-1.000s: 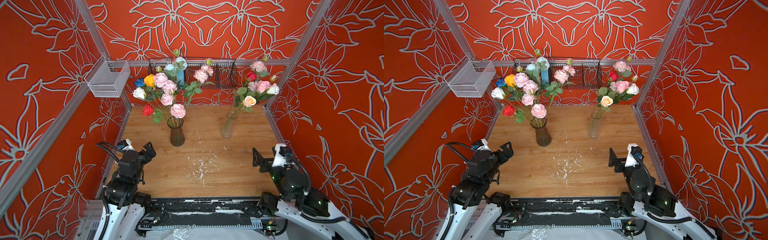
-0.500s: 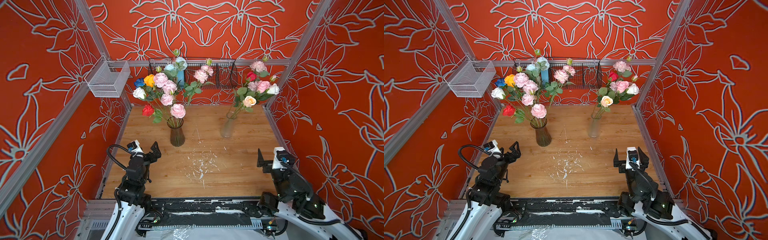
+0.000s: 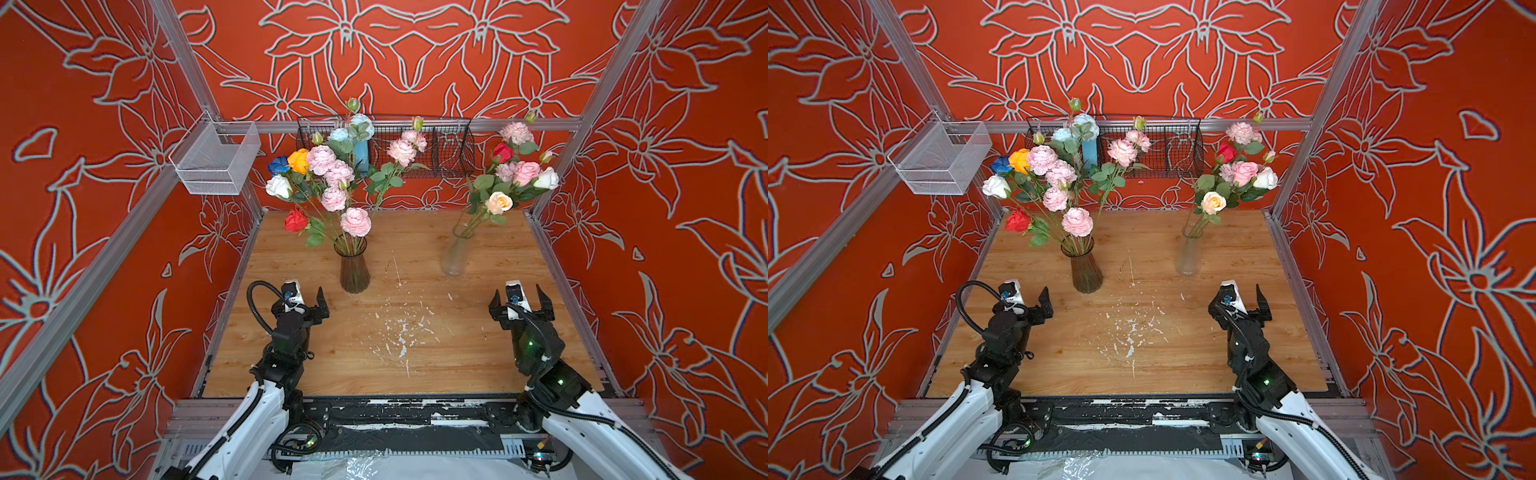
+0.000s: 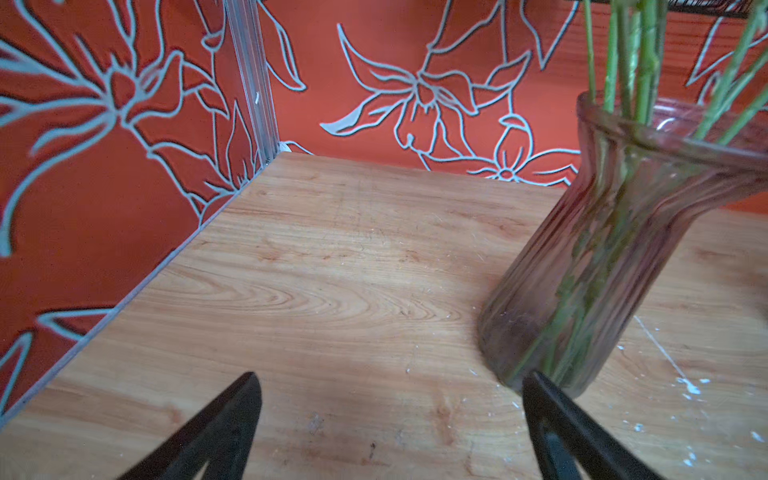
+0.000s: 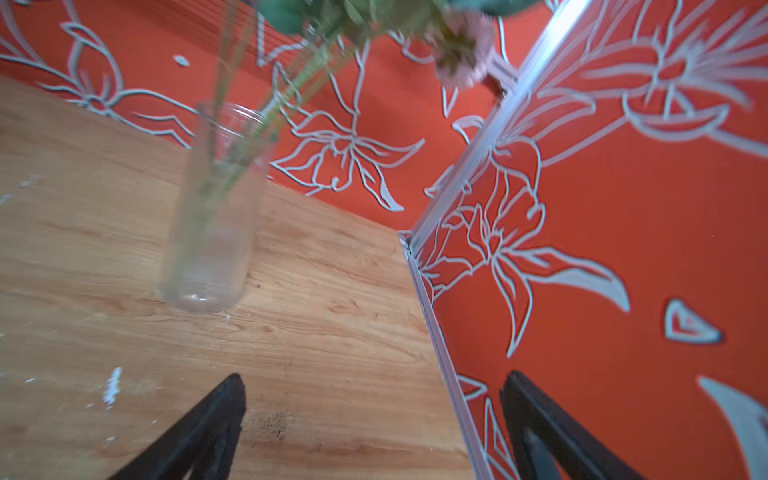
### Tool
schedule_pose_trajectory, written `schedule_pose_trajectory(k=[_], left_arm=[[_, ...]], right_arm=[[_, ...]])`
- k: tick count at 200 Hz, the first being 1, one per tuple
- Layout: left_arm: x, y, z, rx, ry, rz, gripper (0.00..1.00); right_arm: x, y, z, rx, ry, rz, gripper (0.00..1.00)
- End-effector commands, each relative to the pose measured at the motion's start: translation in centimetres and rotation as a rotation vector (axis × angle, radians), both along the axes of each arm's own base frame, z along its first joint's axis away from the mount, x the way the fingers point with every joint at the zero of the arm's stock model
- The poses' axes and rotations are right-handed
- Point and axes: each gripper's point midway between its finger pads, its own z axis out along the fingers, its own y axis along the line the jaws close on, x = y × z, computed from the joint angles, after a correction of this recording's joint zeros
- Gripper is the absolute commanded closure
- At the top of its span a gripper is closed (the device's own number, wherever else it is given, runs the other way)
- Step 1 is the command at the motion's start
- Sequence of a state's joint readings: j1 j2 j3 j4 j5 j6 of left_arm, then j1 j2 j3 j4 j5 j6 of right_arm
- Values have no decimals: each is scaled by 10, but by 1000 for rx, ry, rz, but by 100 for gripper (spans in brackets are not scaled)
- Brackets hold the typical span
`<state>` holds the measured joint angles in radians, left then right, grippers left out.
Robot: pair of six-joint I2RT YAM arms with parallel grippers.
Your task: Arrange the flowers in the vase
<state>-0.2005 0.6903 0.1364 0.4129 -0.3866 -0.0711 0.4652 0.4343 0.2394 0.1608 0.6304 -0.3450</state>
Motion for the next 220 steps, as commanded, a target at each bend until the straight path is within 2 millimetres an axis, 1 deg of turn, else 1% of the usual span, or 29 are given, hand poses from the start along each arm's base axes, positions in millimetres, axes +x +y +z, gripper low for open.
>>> schedule_pose_trajectory(k=[1, 10, 21, 27, 38, 39, 42, 67, 82, 100, 105, 111, 117, 118, 128, 133, 136, 145, 149, 150, 156, 161, 163, 168, 174, 182, 196, 209, 220], left_arm=[[8, 7, 3, 43, -57, 22, 3], [13, 9, -4, 47, -26, 21, 3], [18, 11, -13, 43, 10, 18, 3], [20, 11, -16, 46, 17, 13, 3], [24, 13, -15, 42, 7, 18, 3], [24, 13, -20, 44, 23, 16, 3], [25, 13, -24, 44, 40, 15, 3], [35, 11, -32, 39, 81, -8, 3], [42, 12, -37, 33, 104, -14, 3], [51, 10, -53, 26, 154, -37, 3], [55, 10, -57, 27, 155, -43, 3], [61, 9, -57, 27, 157, -53, 3], [64, 6, -64, 25, 212, -74, 3], [66, 5, -62, 25, 209, -78, 3], [74, 0, -66, -2, 290, -136, 3], [76, 3, -66, -32, 287, -143, 3], [76, 5, -67, -47, 284, -143, 3], [75, 12, -67, -67, 287, -111, 3], [75, 13, -67, -68, 286, -109, 3], [75, 13, -67, -68, 285, -108, 3], [75, 13, -67, -68, 284, -109, 3], [75, 13, -67, -68, 284, -110, 3], [75, 13, -66, -69, 282, -109, 3], [75, 13, -67, -68, 283, -109, 2], [75, 13, -66, -69, 282, -108, 3], [75, 13, -67, -68, 283, -108, 3], [75, 13, -67, -68, 283, -109, 3], [75, 13, -67, -67, 283, -108, 3], [75, 13, -66, -67, 281, -108, 3]], right_arm=[[17, 7, -8, 130, -17, 68, 3], [22, 3, -17, 129, 7, 63, 3], [27, -4, -25, 189, -13, 33, 3], [30, -5, -30, 209, -11, 41, 3], [34, -8, -39, 232, -1, 32, 3], [35, -9, -40, 231, 1, 30, 3], [36, -9, -42, 231, 5, 27, 2], [43, -10, -49, 263, 5, 38, 3], [49, -14, -60, 283, 29, 30, 3], [60, -20, -73, 338, 38, 29, 3], [64, -22, -74, 351, 32, 30, 3], [68, -23, -79, 370, 37, 31, 3], [72, -23, -84, 383, 51, 34, 3], [73, -23, -85, 385, 54, 35, 3], [81, -20, -94, 394, 71, 54, 3], [86, -20, -100, 398, 85, 52, 3], [88, -20, -107, 400, 102, 49, 3], [99, -18, -107, 399, 79, 69, 3], [99, -19, -111, 401, 109, 58, 3], [101, -20, -108, 401, 102, 55, 3], [99, -28, -121, 405, 209, -24, 3], [106, -34, -117, 410, 212, -62, 3], [108, -34, -114, 407, 193, -56, 3], [111, -33, -113, 399, 163, -46, 3], [110, -32, -114, 394, 162, -45, 3], [107, -32, -119, 397, 217, -57, 3], [109, -32, -115, 395, 167, -46, 3], [107, -32, -117, 395, 209, -56, 3], [108, -31, -114, 392, 178, -44, 3]])
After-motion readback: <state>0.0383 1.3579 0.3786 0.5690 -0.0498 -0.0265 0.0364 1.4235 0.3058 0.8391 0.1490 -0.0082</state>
